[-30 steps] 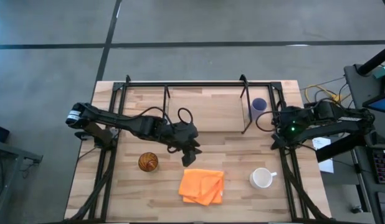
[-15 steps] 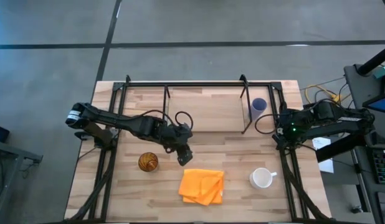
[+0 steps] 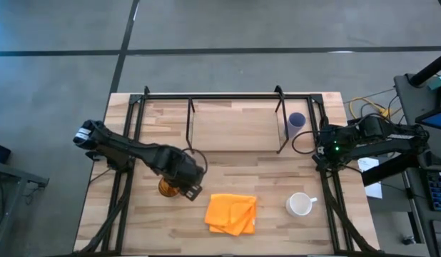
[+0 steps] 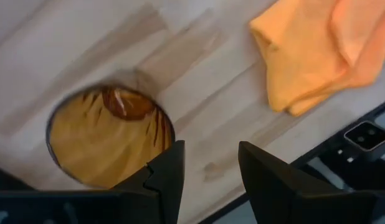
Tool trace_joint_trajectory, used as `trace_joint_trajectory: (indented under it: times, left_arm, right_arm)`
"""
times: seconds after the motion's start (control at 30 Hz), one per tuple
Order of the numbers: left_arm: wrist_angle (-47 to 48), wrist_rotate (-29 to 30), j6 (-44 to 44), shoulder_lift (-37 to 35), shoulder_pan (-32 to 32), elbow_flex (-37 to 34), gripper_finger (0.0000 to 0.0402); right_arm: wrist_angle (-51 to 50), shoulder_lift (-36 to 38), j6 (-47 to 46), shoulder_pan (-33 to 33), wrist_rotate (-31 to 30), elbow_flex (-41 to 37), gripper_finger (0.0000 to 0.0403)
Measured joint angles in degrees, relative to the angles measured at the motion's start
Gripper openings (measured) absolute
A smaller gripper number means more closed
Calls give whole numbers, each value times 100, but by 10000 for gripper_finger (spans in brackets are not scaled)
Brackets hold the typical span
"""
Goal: Stack small to large cups/mugs on shelf
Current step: Adjust the brown cup
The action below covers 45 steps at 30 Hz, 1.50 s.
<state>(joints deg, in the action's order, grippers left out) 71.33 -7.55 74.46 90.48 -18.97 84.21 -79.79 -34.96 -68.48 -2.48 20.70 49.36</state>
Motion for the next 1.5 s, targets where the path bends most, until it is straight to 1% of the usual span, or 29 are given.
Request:
trace_joint_trajectory:
  times: [0.07, 0.2, 0.33, 0.43, 0.67, 0.73, 0.8, 0.97, 1.0, 1.17, 1.3, 1.5]
  left_arm:
    - [32, 8, 327, 15, -121, -27, 136]
    - [143, 64, 612, 172, -240, -54, 136]
    - [231, 81, 610, 426, -246, -133, 136]
    - [390, 98, 450, 627, -246, -145, 136]
    - [404, 120, 171, 944, -246, -165, 135]
    - [399, 122, 2, 995, -246, -165, 125]
    - [388, 122, -149, 1041, -242, -165, 105]
    - [194, 140, -326, 1040, -208, -162, 23]
    - [109, 140, -327, 1037, -199, -148, 12]
    - [-275, 328, -345, 1052, -100, -15, 5]
    - [-660, 392, -595, 1102, 27, 86, 2]
    - [-656, 787, -1085, 1252, 317, 260, 1]
  right_arm:
    - [9, 0, 9, -1, -41, 0, 9]
    - [32, 0, 19, -1, -136, 0, 9]
    - [104, 0, 98, 0, -137, 0, 9]
    - [110, 0, 103, 0, -137, 0, 9]
    - [124, 2, 151, 0, -135, 0, 9]
    - [125, 2, 156, 0, -135, 0, 9]
    - [127, 2, 173, -2, -135, 0, 9]
    - [129, 2, 272, 0, -134, 0, 9]
    - [129, 2, 274, 0, -132, 0, 9]
    - [134, 0, 314, 0, -140, 0, 9]
    - [208, 0, 314, 0, -216, 0, 9]
    - [415, -4, 316, 0, -279, 0, 9]
